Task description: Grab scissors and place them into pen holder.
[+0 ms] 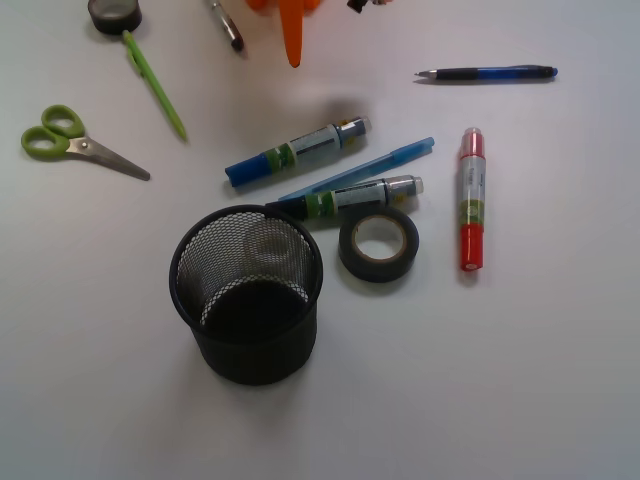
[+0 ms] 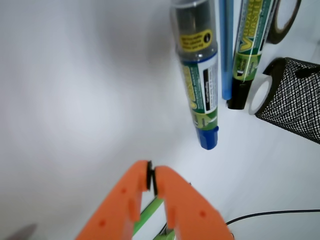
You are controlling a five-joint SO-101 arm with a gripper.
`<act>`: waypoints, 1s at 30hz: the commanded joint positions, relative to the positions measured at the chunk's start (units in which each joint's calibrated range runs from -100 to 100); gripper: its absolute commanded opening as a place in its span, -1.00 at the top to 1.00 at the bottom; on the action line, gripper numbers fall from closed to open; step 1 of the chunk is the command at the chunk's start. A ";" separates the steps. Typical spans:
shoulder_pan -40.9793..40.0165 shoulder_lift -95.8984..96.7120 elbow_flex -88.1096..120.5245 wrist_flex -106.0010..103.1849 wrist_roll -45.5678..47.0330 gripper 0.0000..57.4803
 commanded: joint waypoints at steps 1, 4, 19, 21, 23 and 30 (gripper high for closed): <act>0.22 -0.20 7.18 -22.55 1.51 -0.12; 0.22 -0.20 7.18 -22.46 1.42 -0.12; 19.51 7.03 -21.81 -10.04 1.32 -0.11; 23.92 14.34 -27.24 -9.52 1.12 -0.11; 27.51 23.60 -31.95 -8.90 -0.29 -0.11; 32.14 61.60 -55.50 -4.62 -1.76 0.12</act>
